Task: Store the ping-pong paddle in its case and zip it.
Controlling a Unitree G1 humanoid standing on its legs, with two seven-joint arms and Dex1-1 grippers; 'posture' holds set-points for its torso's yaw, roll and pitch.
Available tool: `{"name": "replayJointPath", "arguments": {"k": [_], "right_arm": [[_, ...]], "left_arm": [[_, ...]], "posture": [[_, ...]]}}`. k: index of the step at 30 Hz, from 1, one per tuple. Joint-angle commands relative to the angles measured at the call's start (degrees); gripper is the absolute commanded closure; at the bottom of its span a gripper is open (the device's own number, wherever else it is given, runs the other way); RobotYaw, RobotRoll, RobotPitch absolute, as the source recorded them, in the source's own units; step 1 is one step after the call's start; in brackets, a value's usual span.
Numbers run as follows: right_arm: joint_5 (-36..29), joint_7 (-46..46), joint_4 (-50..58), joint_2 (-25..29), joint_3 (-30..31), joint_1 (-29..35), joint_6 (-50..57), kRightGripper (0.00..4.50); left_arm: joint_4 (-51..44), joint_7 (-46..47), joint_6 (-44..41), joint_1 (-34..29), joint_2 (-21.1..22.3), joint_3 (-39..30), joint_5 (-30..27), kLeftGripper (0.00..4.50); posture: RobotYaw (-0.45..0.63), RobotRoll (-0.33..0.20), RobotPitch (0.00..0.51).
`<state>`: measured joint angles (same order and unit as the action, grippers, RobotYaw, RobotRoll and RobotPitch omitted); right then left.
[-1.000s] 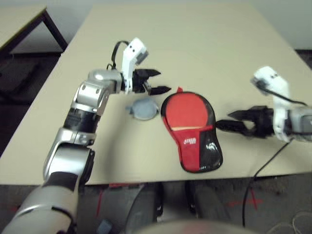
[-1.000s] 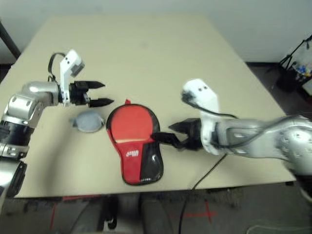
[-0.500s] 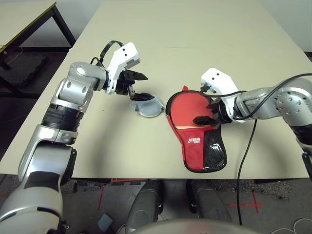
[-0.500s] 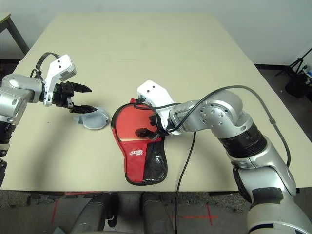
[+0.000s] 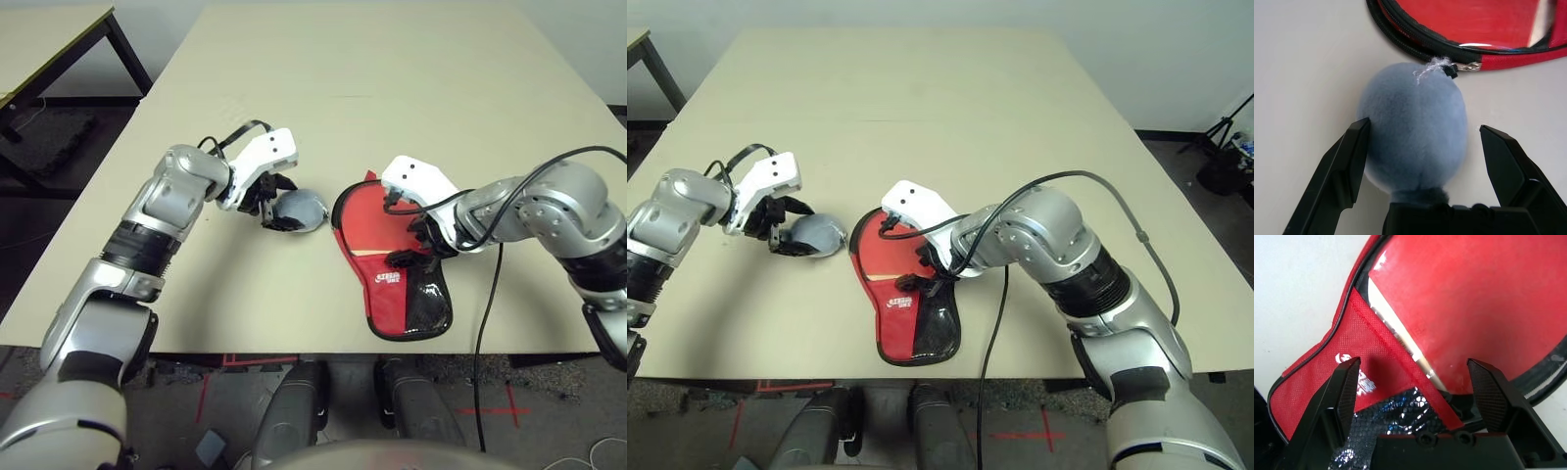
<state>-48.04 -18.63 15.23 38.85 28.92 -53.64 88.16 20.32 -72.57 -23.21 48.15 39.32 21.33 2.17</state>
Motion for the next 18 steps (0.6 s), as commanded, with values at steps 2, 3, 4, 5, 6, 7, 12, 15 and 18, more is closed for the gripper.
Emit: {"name": "replayJointPath", "arguments": {"k": [2, 3, 4, 5, 6, 7, 12, 15, 18], "right_arm": [[5.02, -3.08, -0.63, -0.40, 2.78, -0.29, -1.46, 0.03], [6.08, -3.66, -0.84, -0.32, 3.24, -0.27, -1.87, 0.03], [7.15, -4.25, -1.12, -0.27, 3.68, -0.23, -2.34, 0.03], [8.06, -4.81, -1.31, -0.31, 3.95, -0.11, -2.67, 0.03], [8.91, -5.35, -1.43, -0.33, 4.26, 0.03, -2.96, 0.01], [9.68, -5.87, -1.55, -0.39, 4.48, 0.16, -3.18, 0.00], [13.12, -8.36, -1.65, -0.02, 6.06, 0.68, -4.29, 0.00], [14.30, -9.83, -1.29, 0.03, 6.26, 1.10, -3.96, 0.00], [14.74, -11.68, -0.37, 0.56, 7.17, 1.66, -3.24, 0.00]], "left_arm": [[4.16, 0.59, 2.22, -0.13, -2.36, 2.45, 2.70, 0.00], [4.80, 0.66, 2.56, 0.04, -2.76, 2.64, 3.15, 0.00], [5.35, 0.46, 2.69, 0.24, -3.12, 2.77, 3.51, 0.00], [5.72, 0.29, 2.79, 0.37, -3.43, 2.72, 3.76, 0.00], [6.13, 0.25, 2.89, 0.53, -3.74, 2.64, 3.90, 0.18], [6.47, 0.19, 2.96, 0.68, -3.96, 2.57, 4.03, 0.40], [8.11, 0.08, 3.88, 1.56, -4.90, 2.11, 4.69, 1.82], [10.30, 1.13, 4.86, 2.73, -5.70, 1.94, 5.63, 2.71], [15.20, 4.16, 7.48, 5.56, -7.17, 1.77, 7.35, 3.52]], "posture": [[-0.03, 0.000, 0.140], [-0.03, 0.000, 0.144], [-0.03, 0.000, 0.146], [-0.03, 0.000, 0.148], [-0.03, 0.000, 0.146], [-0.03, 0.000, 0.147], [-0.03, 0.000, 0.153], [-0.03, 0.000, 0.154], [-0.03, 0.000, 0.157]]}}
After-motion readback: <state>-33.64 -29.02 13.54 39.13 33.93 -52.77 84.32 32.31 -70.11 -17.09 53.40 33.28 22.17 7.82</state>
